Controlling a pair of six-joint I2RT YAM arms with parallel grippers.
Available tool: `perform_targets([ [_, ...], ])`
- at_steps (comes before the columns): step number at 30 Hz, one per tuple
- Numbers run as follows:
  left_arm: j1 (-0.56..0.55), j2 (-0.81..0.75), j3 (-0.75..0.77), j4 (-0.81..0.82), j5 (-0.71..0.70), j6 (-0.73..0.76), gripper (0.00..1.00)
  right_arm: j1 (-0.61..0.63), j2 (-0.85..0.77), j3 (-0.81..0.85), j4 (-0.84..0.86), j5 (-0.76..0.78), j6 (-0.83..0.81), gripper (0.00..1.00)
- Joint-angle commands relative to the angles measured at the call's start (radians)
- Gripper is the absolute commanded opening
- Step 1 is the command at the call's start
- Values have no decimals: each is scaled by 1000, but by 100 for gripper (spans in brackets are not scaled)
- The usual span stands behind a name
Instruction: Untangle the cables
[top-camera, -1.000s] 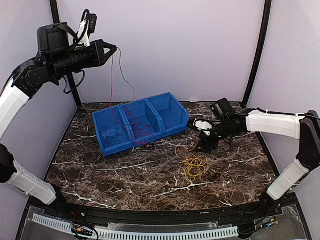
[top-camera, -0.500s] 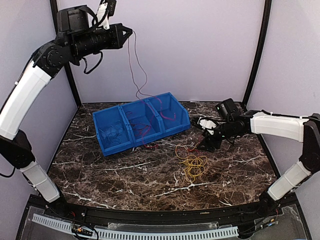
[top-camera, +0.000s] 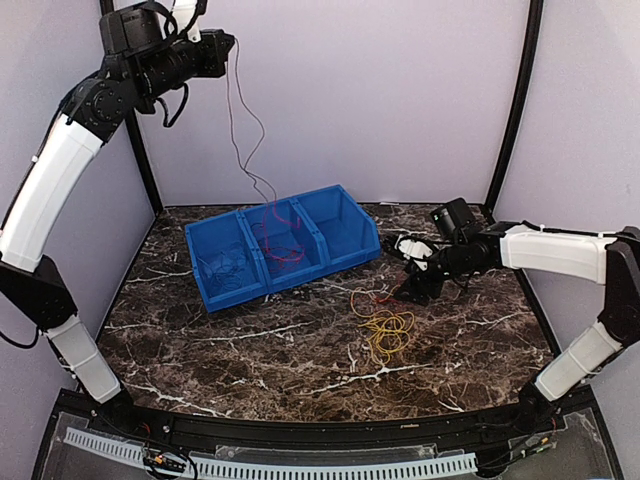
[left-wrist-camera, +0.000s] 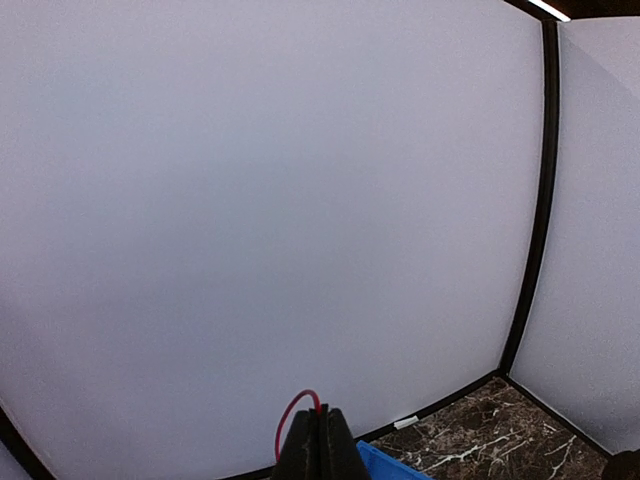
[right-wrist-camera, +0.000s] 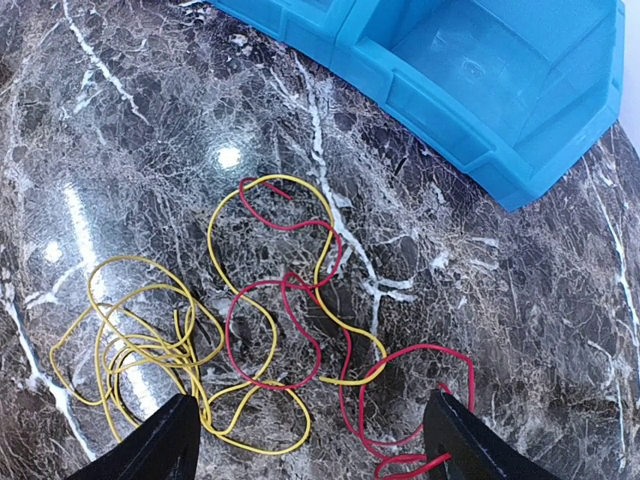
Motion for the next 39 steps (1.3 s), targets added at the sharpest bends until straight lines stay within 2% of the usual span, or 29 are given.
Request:
perform_targets([
  [1, 97, 31, 2, 46, 30, -4, 0, -2, 16, -10, 29, -4, -6, 79],
  [5, 150, 81, -15, 24, 101, -33, 0, -2, 24, -14, 29, 1, -11, 79],
  [12, 159, 109, -124, 51, 176, -71, 0, -3, 33, -18, 28, 2, -14, 79],
  [17, 159, 94, -77, 60, 201, -101, 0, -2, 45, -16, 27, 0, -17, 79],
  [27, 159, 21, -64, 181, 350, -213, 0, -2, 70, -9, 19, -9, -19, 79],
  [35, 159, 54, -41, 211, 392, -261, 0, -2, 74, -9, 17, -9, -18, 80],
  [39, 159, 63, -66, 245, 377, -230, 0, -3, 74, -10, 15, -9, -18, 80],
])
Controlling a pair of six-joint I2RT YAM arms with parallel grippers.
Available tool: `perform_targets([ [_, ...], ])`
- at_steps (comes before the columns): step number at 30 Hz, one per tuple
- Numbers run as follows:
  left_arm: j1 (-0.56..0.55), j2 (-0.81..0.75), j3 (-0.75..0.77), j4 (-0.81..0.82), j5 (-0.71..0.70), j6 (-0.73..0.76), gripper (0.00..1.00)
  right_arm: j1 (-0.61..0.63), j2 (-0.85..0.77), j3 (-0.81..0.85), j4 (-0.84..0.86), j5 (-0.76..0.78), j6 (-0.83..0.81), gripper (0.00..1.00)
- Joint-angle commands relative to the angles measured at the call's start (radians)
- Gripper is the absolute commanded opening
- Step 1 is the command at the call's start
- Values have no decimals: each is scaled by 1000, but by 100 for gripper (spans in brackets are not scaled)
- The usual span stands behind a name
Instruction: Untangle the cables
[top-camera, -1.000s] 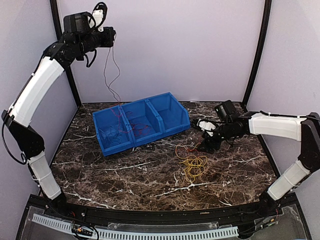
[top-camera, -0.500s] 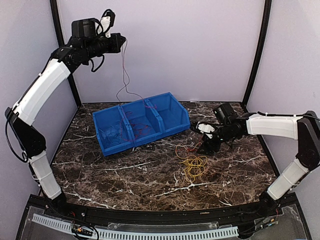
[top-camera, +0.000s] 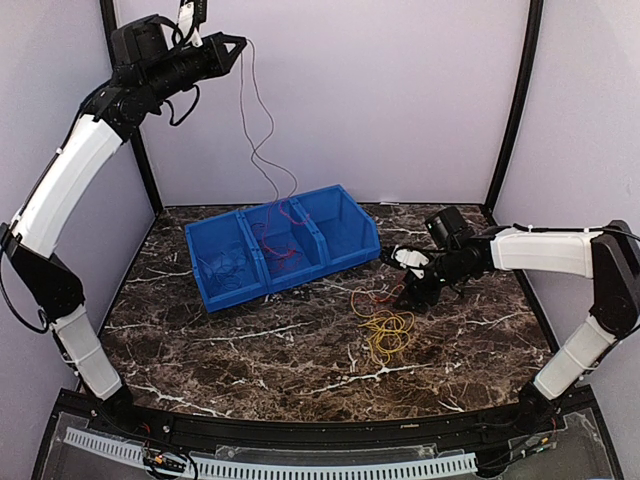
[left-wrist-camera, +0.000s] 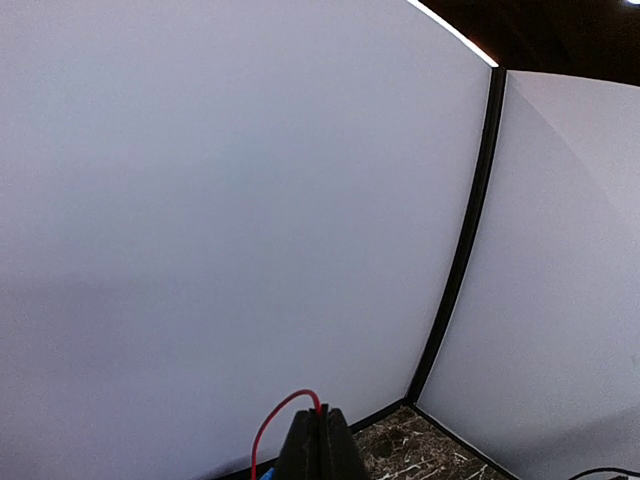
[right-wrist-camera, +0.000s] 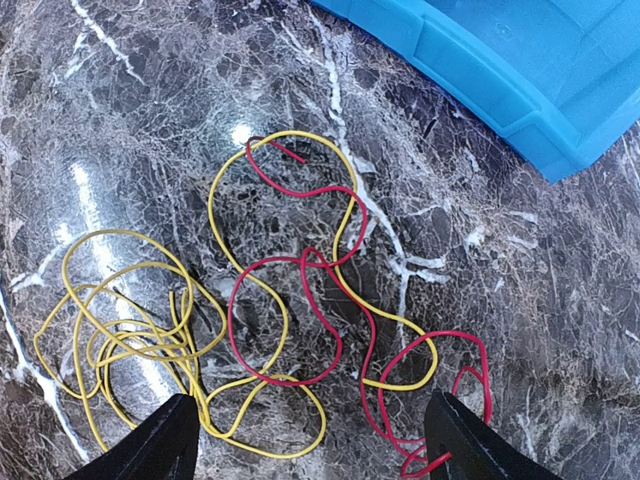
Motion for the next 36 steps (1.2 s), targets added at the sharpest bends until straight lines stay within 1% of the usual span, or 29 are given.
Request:
perform_targets([
  [1, -2, 8, -3, 63, -3, 17, 0, -2, 10, 0, 16, -10, -10, 80],
  [4, 3, 29, -6, 37, -45, 67, 0, -2, 10, -2, 15, -6, -12, 80],
  [7, 19, 50, -19, -1, -69, 84, 0, -2, 8, -4, 16, -7, -14, 80],
  [11, 43, 52, -77, -10, -86, 101, 0, -2, 16, -4, 13, -9, -14, 80],
  [15, 64, 43, -161, 4, -89, 109, 0, -3, 26, 0, 6, -12, -17, 80],
  [17, 71, 36, -240, 23, -89, 111, 0, -3, 29, 0, 6, -13, -18, 80],
  [20, 75, 31, -308, 51, -84, 110, 0, -2, 32, 1, 2, -16, -18, 80],
  [25, 78, 37, -417, 94, -43, 78, 0, -2, 41, 1, 1, -17, -20, 80],
  [31, 78, 33, -578, 170, 67, -18, 0, -3, 45, 0, 2, -12, -23, 80],
  [36, 76, 52, -665, 190, 148, -82, 0, -2, 58, 3, -4, -18, -24, 81],
])
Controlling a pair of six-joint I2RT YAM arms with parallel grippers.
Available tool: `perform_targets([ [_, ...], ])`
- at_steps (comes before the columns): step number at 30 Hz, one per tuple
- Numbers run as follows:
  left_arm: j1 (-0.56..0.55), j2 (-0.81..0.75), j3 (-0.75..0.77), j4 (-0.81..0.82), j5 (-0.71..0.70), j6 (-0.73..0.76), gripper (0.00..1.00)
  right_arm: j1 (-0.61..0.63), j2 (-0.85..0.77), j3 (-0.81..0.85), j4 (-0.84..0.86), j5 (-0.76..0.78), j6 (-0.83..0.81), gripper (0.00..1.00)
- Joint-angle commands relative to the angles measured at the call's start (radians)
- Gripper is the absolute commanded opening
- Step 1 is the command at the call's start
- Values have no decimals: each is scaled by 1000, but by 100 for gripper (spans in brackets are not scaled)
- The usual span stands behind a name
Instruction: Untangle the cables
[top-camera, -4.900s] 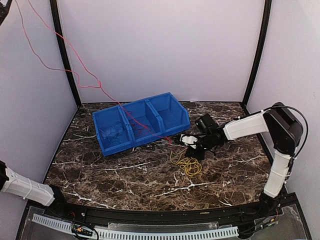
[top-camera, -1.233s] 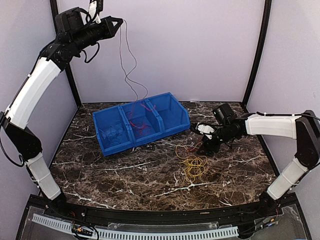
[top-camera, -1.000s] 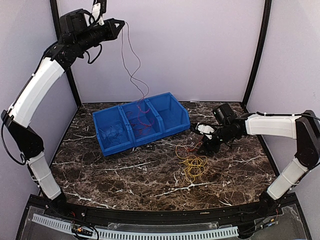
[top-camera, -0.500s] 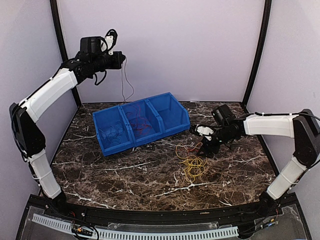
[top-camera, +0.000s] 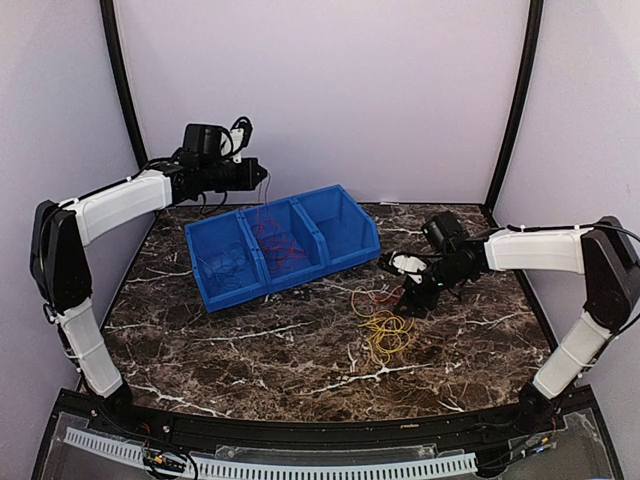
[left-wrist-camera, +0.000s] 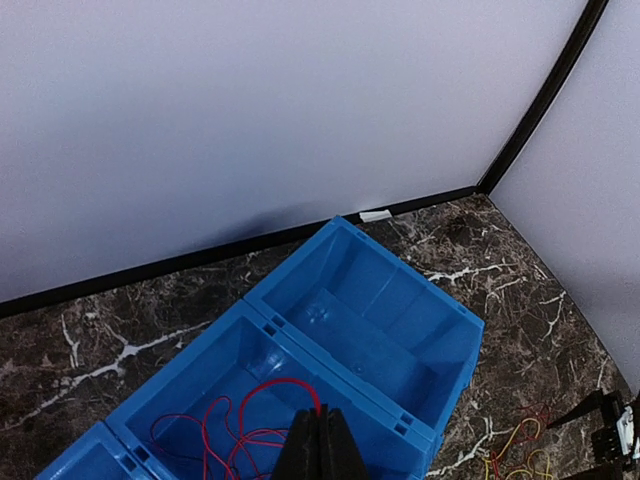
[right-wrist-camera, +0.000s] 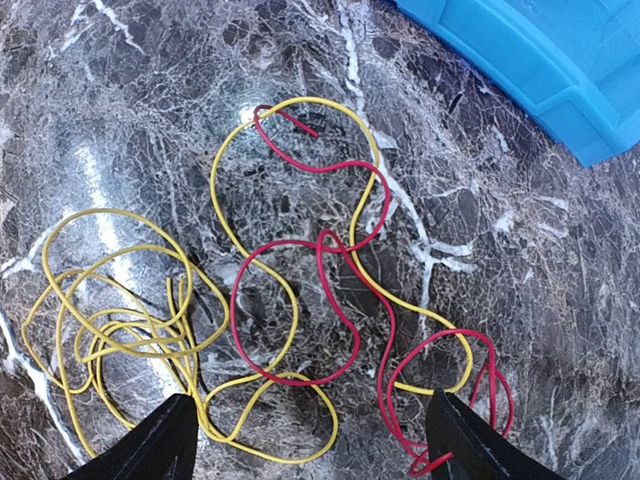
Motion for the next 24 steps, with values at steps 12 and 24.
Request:
perform_targets([
  [12, 2, 72, -140, 51, 148, -165, 0, -1, 19, 8, -2, -16, -11, 82],
  [24, 3, 127, 3, -148, -33, -142, 28, -1, 15, 5, -4, -13, -13, 82],
])
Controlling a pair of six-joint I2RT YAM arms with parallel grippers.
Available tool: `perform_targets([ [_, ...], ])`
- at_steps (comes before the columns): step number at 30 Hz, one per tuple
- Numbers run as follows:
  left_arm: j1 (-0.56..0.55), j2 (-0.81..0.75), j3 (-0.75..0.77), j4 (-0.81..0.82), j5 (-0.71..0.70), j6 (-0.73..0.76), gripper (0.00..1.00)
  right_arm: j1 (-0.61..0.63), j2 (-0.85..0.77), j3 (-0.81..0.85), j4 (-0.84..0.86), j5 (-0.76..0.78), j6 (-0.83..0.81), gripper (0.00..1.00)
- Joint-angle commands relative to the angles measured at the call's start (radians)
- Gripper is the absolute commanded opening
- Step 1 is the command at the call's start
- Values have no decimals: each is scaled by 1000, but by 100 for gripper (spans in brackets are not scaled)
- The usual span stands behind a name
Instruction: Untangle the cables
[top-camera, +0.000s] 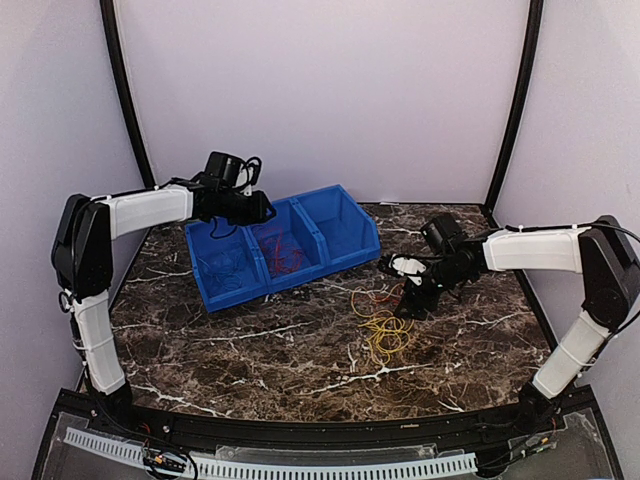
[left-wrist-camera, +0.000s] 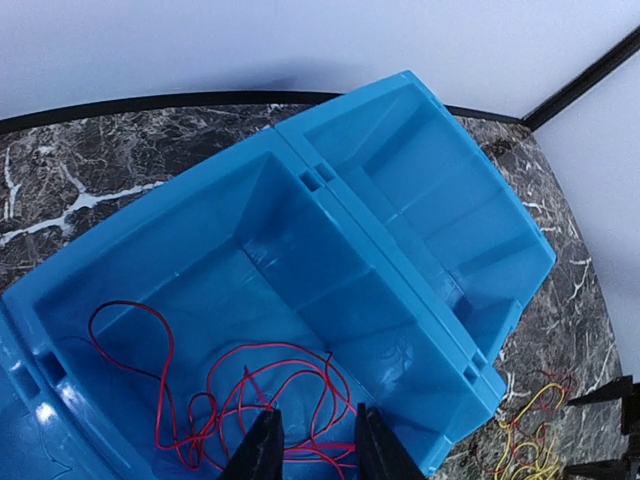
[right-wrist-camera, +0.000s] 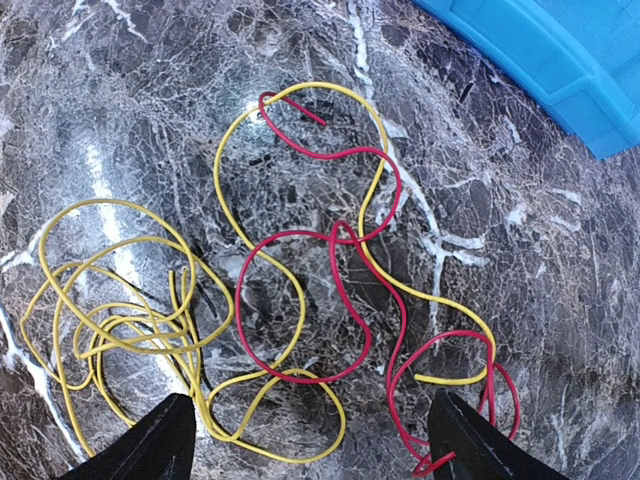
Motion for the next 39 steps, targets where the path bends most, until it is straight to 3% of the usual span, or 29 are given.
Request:
perform_targets([
  [1, 3, -23, 91, -94, -76, 35, 30, -2, 0, 6, 8, -9, -9, 82],
  [6, 3, -55, 150, -183, -154, 91, 37, -3, -5, 12, 5, -1, -10, 82],
  [11, 2, -149, 143, -199, -120, 132, 39, -3, -53, 44, -20, 14, -3, 82],
  [17, -37, -361, -49, -38, 38, 181, 39, -5, -156, 115, -35, 52, -6, 83],
  [25, -231, -520, -289, 58, 77, 246, 39, -55, -146, 223, -82, 146, -10, 89],
  [28, -302, -523, -343, 89, 81, 221, 40, -89, -136, 238, -114, 50, 26, 89],
  [31, -342, -514, -415, 155, 84, 197, 40, -115, -126, 265, -233, -206, -6, 88],
  [36, -382, -466, -467, 272, 99, 157, 40, -104, -101, 220, -292, -217, -49, 86],
  [39, -412, -419, -489, 350, 125, 157, 39, -104, -122, 203, -341, -304, -79, 84],
])
